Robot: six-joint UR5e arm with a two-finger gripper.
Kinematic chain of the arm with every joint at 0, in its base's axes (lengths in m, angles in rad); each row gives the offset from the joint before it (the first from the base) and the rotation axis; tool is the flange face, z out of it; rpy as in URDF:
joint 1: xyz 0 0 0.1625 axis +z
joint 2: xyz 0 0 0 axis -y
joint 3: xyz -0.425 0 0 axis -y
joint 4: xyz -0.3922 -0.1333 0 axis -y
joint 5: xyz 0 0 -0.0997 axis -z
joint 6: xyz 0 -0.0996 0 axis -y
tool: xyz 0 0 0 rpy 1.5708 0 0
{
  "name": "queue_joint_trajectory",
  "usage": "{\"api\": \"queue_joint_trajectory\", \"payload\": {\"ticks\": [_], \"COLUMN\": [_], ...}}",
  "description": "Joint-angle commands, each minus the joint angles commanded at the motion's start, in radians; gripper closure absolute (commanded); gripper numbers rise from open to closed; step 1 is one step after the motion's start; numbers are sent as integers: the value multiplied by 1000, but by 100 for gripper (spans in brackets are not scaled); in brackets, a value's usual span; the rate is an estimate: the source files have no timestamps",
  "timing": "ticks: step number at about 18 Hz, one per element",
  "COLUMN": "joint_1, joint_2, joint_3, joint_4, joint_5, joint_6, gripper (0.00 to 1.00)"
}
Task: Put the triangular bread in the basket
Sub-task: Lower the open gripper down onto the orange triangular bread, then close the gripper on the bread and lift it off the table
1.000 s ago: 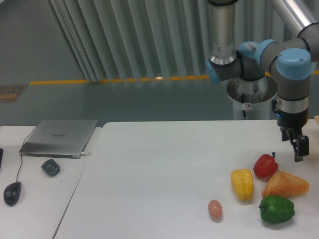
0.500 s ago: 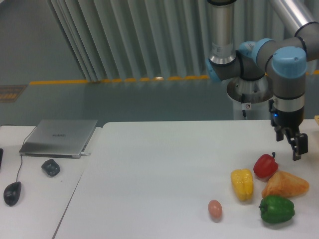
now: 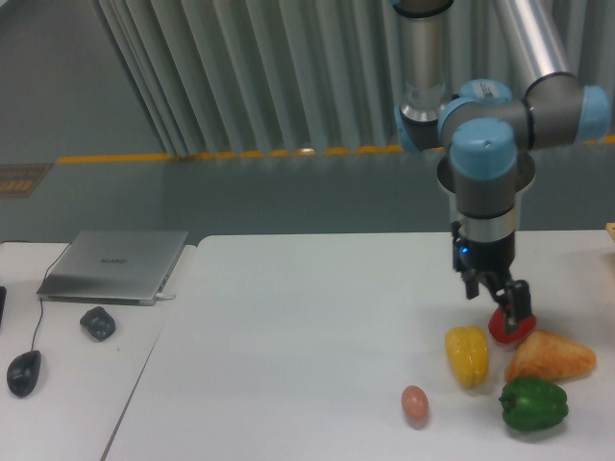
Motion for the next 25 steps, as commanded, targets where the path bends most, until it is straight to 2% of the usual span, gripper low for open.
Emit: {"api": "queue_joint_trajectory", "payload": {"ticks": [4,8,12,16,20,25], "joint_1": [41,89,147,169,169,169], "joint_2": [-29,-31,-60,-103,-152,-155], "joint_3": [6,28,43,43,38,21], "joint_4": [2,3,8,34,32,26], "joint_5": [106,109,111,123,164,204], "joint_6": [27,77,149,156,166,288], "gripper": [0,0,0,0,0,0]}}
